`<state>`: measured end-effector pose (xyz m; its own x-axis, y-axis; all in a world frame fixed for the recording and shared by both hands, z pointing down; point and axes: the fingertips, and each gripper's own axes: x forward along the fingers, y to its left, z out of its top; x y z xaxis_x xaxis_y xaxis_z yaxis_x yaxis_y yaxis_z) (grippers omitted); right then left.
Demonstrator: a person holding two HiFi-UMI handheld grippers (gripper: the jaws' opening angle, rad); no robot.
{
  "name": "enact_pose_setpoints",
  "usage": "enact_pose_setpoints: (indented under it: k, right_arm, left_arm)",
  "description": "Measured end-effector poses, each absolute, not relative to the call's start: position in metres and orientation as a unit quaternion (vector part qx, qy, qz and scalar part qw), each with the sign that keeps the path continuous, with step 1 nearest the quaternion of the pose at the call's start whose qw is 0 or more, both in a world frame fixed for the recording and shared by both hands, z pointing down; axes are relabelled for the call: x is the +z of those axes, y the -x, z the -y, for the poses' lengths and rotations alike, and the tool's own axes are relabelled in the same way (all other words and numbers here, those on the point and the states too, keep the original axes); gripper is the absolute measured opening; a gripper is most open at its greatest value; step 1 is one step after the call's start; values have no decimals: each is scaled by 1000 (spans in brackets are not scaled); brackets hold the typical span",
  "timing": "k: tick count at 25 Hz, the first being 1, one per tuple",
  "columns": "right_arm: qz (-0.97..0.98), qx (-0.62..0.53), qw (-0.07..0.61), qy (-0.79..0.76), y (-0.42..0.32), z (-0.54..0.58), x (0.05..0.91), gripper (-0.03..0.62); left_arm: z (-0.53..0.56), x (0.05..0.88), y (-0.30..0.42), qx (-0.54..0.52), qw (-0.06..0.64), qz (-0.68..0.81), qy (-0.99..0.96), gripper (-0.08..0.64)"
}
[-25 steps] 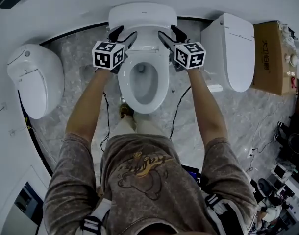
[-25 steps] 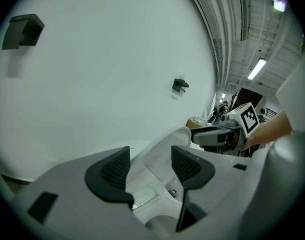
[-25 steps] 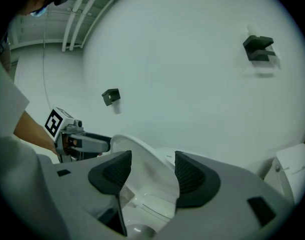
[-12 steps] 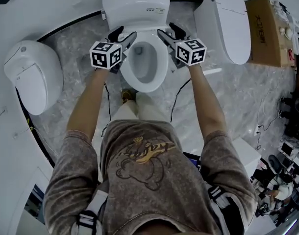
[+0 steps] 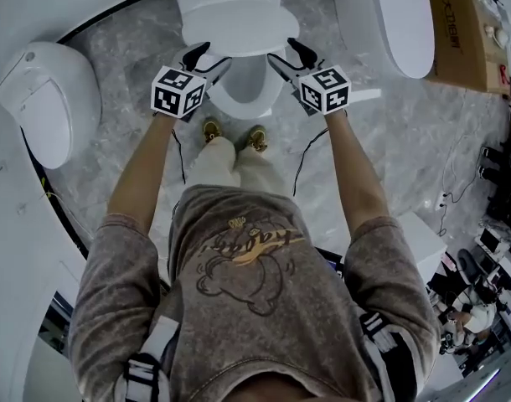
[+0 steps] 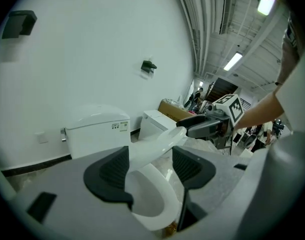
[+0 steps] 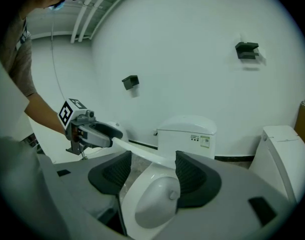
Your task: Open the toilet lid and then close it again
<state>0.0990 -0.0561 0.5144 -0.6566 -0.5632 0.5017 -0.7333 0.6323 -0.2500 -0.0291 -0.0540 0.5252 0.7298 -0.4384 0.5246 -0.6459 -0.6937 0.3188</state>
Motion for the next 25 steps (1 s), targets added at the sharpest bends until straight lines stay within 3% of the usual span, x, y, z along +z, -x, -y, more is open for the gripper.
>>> enact_pose_setpoints:
  k: [3,13,20,25]
  right_arm:
    - [887,229,212,-340,-102,24,535,276]
    - [856,323,214,-343,-119,-52,624,275]
    - [820,401,197,-357,-125,-87,693,275]
    - [816,397,216,-359,-124,-102,723,275]
  left_arm:
    - [22,545,25,235,245,277,-899,264]
    - [-51,631,17,242,329,289,-866,268]
    - [-75,681,17,244,336,308,-856,265]
    - [-88,709,18,255,335,305,-854,242]
